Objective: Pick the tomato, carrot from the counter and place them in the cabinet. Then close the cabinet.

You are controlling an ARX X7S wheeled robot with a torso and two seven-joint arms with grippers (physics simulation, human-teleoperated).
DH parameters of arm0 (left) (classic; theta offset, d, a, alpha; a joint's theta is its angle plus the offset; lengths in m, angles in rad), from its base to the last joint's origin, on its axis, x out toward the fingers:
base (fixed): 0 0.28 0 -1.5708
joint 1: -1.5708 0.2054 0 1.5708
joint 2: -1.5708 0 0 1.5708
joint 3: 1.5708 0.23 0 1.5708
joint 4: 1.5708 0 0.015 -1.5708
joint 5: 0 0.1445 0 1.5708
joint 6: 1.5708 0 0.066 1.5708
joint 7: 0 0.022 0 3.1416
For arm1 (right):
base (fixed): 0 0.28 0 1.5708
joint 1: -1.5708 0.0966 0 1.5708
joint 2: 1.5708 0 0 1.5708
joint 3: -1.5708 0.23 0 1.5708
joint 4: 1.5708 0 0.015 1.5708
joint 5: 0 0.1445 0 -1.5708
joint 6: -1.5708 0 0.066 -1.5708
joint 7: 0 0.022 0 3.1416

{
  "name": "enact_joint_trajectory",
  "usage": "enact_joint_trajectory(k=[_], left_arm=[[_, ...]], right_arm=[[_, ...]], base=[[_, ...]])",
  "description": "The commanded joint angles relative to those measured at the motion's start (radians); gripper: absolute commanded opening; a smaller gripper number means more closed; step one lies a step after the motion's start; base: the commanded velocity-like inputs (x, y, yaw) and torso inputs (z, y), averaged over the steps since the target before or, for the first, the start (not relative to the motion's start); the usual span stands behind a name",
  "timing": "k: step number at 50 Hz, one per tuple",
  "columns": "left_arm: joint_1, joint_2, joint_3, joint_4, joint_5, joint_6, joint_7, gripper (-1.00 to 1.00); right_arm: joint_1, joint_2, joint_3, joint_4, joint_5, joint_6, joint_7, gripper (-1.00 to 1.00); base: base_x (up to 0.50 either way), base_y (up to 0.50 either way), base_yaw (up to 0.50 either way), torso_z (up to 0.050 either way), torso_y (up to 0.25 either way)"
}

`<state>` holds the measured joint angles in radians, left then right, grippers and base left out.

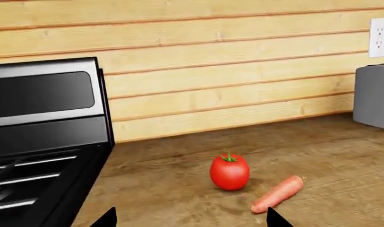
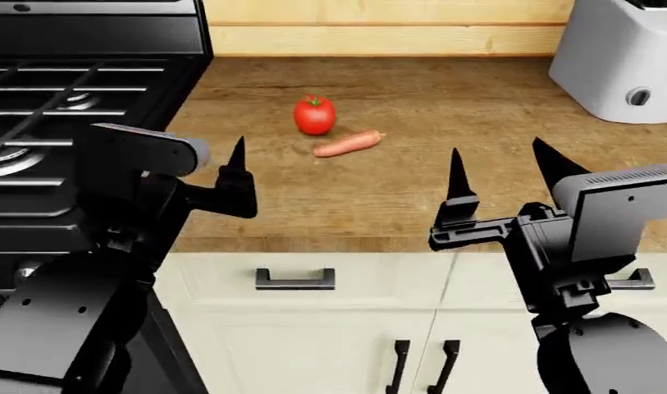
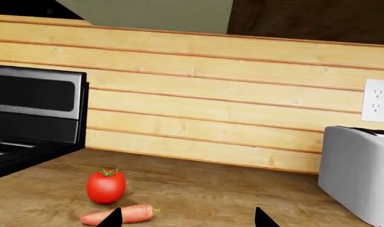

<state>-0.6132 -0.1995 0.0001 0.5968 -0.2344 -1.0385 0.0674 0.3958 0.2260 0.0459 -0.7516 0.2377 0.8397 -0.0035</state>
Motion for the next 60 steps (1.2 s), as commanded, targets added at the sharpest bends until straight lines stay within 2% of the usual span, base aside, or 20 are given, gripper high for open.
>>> enact_joint_trajectory(k=[1, 3, 10, 33, 52, 60], left_arm=[[-0.098, 0.01, -0.053, 0.023, -0.072, -0.085, 0.036, 1.0], [-0.089, 0.024, -0.096, 0.032, -0.108, -0.074, 0.062, 1.0], [-0.09, -0.015, -0.073, 0.067, -0.123, -0.066, 0.096, 1.0], [-0.163, -0.122, -0.063, 0.022, -0.113, -0.084, 0.12, 1.0], [-0.129, -0.156, -0.061, 0.027, -0.125, -0.066, 0.143, 1.0], [-0.145, -0.182, -0.008, 0.049, -0.124, -0.095, 0.147, 1.0]], right_arm=[[0.117, 0.03, 0.037, -0.08, 0.072, 0.193, -0.007, 1.0], [0.121, 0.033, 0.042, -0.082, 0.078, 0.209, -0.007, 1.0], [0.164, 0.037, 0.064, -0.106, 0.113, 0.291, -0.01, 1.0], [0.236, 0.086, 0.06, -0.13, 0.211, 0.421, -0.073, 1.0], [0.269, 0.112, 0.016, -0.094, 0.209, 0.389, -0.079, 1.0], [0.314, 0.12, 0.068, -0.108, 0.263, 0.482, -0.098, 1.0]], base=[[0.0, 0.0, 0.0, 0.0, 0.0], [0.0, 0.0, 0.0, 0.05, 0.0], [0.0, 0.0, -0.04, 0.05, 0.011], [0.0, 0.0, -0.5, 0.05, 0.023], [0.28, 0.38, 0.0, 0.05, 0.023], [0.37, 0.21, 0.0, 0.05, 0.017]])
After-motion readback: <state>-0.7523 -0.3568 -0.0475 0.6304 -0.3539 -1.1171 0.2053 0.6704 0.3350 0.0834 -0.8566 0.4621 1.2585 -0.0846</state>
